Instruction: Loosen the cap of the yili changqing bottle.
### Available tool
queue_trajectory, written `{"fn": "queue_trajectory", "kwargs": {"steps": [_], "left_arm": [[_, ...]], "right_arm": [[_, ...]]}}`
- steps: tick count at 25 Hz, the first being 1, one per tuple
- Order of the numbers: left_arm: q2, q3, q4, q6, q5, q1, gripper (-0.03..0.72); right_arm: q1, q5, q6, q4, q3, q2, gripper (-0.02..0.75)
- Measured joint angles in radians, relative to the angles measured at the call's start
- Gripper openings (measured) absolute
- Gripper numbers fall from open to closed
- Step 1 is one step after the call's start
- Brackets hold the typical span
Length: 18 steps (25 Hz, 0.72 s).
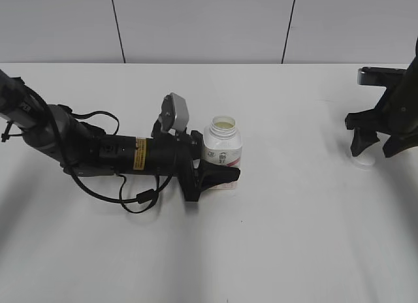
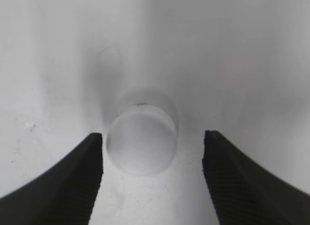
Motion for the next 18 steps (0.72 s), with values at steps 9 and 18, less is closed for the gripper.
{"fn": "queue_trajectory", "kwargs": {"steps": [9,18], "left_arm": [[0.000,0.000,0.000,-0.001,0.000,0.000,0.421],[0.000,0.000,-0.005,0.018,-0.002,0.000,0.421]], "right_arm": [[0.000,0.079,0.008,0.008,-0.039,0.000,0.571],[0.000,0.104,0.017,0.044,-0.091,-0.016,0.553]]}}
